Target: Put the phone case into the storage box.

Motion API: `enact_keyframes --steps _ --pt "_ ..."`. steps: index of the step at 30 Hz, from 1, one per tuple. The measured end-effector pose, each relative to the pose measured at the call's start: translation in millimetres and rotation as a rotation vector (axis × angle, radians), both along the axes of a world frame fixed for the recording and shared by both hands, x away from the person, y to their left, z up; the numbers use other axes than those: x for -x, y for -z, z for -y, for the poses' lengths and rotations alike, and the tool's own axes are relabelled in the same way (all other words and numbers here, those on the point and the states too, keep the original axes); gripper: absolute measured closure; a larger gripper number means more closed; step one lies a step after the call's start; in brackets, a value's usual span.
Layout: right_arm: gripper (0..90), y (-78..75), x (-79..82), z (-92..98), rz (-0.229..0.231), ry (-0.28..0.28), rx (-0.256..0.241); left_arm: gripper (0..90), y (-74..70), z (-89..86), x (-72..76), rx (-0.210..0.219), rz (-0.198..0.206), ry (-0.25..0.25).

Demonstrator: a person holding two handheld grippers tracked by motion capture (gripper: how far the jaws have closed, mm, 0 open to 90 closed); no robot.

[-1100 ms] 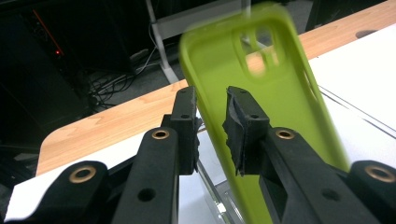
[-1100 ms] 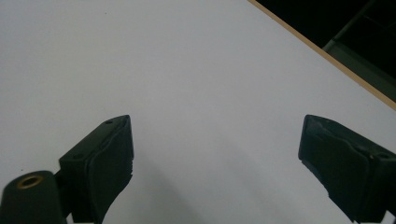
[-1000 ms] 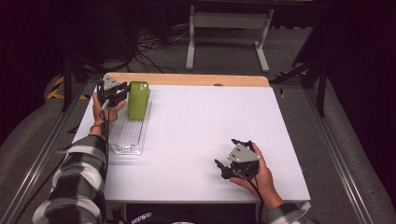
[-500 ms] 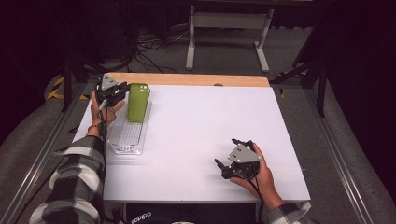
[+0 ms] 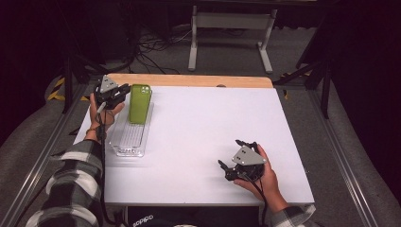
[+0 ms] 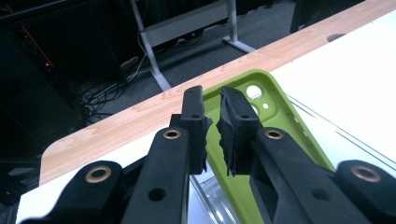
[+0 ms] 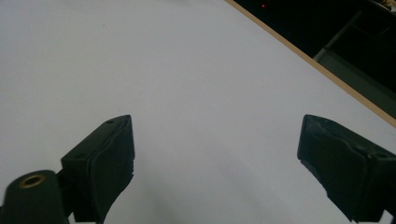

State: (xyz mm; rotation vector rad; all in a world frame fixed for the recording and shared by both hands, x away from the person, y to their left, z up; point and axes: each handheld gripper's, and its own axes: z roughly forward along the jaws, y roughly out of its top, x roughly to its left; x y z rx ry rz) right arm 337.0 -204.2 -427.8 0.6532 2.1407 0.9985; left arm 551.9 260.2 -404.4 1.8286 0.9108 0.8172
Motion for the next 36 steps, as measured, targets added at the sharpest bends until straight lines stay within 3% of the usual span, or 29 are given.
enact_keyframes --steps 10,12,15,28,33,36 --pt "12.4 -2.2 1.1 0.2 0.008 -0.005 -0.017 80.2 -7.4 -0.5 10.3 0.013 0.024 0.014" --pt "12.5 -3.9 0.7 1.0 -0.007 -0.011 -0.051 78.9 -9.2 -0.1 13.9 0.007 0.033 0.02" --pt "12.7 -7.1 0.9 2.6 0.0 -0.006 -0.089 77.7 -11.5 0.6 20.9 0.013 0.047 0.034" --pt "12.8 -11.9 2.1 1.4 0.034 -0.016 -0.106 73.2 -21.4 7.1 56.7 0.007 0.125 0.102" --pt "12.4 -13.8 2.0 3.7 0.048 -0.019 -0.137 67.8 -24.9 11.5 72.2 -0.015 0.163 0.125" --pt "12.3 -15.0 2.3 4.3 0.056 -0.016 -0.144 64.0 -26.0 11.3 78.1 0.0 0.176 0.134"
